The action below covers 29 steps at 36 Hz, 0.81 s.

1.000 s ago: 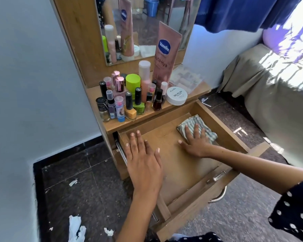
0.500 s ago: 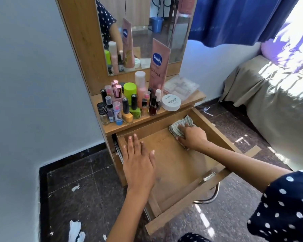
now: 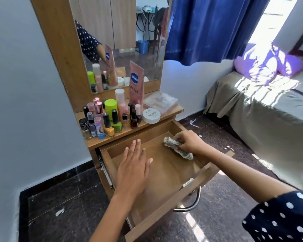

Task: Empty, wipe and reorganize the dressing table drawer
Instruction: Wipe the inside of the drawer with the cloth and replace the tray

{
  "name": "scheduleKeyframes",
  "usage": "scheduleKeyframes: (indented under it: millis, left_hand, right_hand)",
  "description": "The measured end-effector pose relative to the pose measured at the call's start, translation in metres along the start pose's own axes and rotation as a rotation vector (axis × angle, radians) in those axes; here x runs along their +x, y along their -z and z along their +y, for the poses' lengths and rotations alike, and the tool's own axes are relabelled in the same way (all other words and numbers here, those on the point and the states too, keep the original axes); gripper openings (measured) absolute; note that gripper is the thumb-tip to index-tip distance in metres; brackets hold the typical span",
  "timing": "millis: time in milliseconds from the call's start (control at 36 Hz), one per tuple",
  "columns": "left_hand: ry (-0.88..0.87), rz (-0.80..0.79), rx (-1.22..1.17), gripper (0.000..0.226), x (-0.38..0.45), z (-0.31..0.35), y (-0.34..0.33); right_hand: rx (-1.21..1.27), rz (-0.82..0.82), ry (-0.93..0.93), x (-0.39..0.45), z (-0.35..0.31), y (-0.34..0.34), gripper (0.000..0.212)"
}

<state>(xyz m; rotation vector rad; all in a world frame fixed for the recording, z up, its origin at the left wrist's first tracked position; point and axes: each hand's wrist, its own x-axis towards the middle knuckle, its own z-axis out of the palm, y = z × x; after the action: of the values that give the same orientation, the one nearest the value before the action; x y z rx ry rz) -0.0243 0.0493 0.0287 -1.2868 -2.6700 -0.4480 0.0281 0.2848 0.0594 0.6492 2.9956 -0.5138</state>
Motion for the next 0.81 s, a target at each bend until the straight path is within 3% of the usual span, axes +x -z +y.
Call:
scheduleKeyframes:
  millis: [139,389,556,639,750,806]
  left_hand:
    - [-0.133,0.138,0.018,0.05,0.025,0.018,0.001]
    - [-0.17,0.176,0.139,0.06,0.077,0.034,-0.002]
    - [-0.125,0.115,0.162,0.064,0.098,0.032,-0.011]
    - [-0.127,0.117,0.155,0.064,0.102,0.032,-0.013]
    - [-0.101,0.082,0.136,0.061,0.103,0.031,-0.018]
    - [-0.095,0.068,0.122,0.062,0.103,0.029,-0.022]
  right_hand:
    - [0.195,0.236,-0.04,-0.016,0.013,0.034,0.018]
    - [0.097,0.583,-0.021,0.003,-0.021,0.092,0.022]
    - [-0.22,0.605,-0.034,0.065,-0.06,0.092,0.027]
    - [-0.338,0.527,-0.018,0.09,-0.078,0.086,0.028]
    - [-0.281,0.455,0.041,0.105,-0.09,0.068,0.024]
    - [-0.128,0.428,0.07,0.11,-0.082,0.06,0.009]
